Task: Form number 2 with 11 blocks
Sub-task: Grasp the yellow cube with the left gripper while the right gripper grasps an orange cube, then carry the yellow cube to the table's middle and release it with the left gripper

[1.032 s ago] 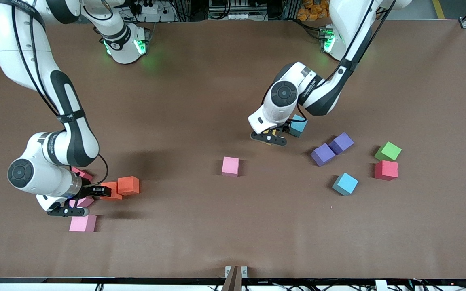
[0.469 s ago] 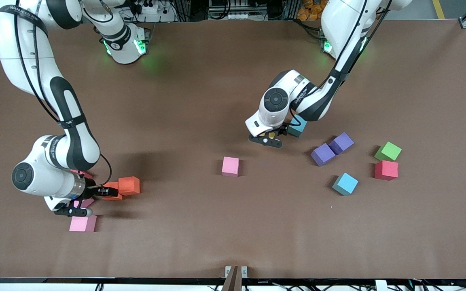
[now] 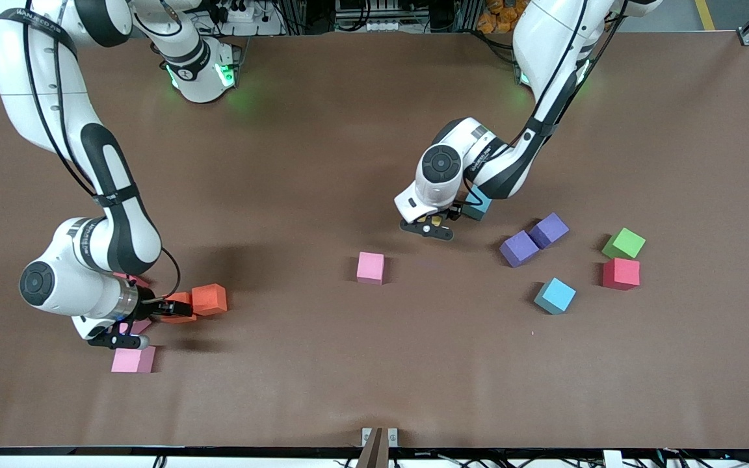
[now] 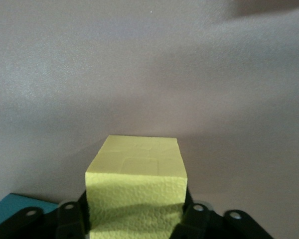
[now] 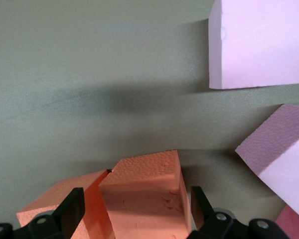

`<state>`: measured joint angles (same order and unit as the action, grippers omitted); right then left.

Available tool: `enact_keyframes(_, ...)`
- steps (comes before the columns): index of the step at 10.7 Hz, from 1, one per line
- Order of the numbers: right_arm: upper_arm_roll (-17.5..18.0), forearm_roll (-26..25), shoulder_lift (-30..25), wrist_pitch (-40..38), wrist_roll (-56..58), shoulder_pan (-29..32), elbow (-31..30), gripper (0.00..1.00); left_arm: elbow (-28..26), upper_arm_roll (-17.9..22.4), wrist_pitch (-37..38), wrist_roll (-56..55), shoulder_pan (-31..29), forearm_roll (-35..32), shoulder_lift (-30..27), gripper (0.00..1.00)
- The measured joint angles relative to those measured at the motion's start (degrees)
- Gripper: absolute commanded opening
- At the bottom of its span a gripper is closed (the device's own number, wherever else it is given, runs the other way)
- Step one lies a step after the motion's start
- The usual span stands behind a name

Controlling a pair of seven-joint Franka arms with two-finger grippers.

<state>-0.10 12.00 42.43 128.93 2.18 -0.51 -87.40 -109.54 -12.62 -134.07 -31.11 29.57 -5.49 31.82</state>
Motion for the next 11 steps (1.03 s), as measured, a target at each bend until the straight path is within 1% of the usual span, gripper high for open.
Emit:
enact_keyframes(2, -0.01, 0.00, 0.35, 1.05, 1.19, 0.00, -0.05, 0.89, -0.08, -0.62, 0.35, -6.73, 0.57, -0.02, -0.79, 0.00)
enact_keyframes(3, -0.06, 0.00, 0.78, 1.11, 2.00, 0.02, -0.08, 0.88, -0.26, -1.93, 1.65, -11.01, 0.61, -0.04, -1.74, 0.00)
enact_keyframes(5, -0.12, 0.00, 1.70, 1.23, 3.26, 0.04, -0.36, 0.88, -0.76, -6.62, 5.09, -21.24, 0.78, -0.04, -3.87, 0.00)
enact_keyframes(7, -0.13, 0.00, 2.05, 1.24, 3.91, 0.04, -0.95, 0.87, -1.37, -12.32, 5.69, -30.10, 1.28, -0.04, -4.40, 0.00)
enact_keyframes(8, -0.14, 0.00, 2.03, 1.17, 3.98, 0.04, -0.95, 0.80, -1.72, -14.52, 5.69, -33.06, 1.95, -0.03, -4.40, 0.00)
enact_keyframes(9, -0.13, 0.00, 2.02, 0.92, 4.10, 0.04, -0.95, 0.63, -1.95, -15.83, 5.63, -35.83, 3.17, 0.13, -4.38, 0.00)
enact_keyframes(10, -0.11, 0.00, 2.02, 0.14, 4.75, 0.03, -0.96, 0.45, -2.05, -16.29, 5.22, -38.04, 5.01, 0.65, -4.31, 0.00)
enact_keyframes(11, -0.10, 0.00, 1.98, -0.58, 6.41, 0.03, -0.96, 0.31, -2.13, -16.36, 4.54, -39.25, 6.86, 1.16, -4.11, 0.00)
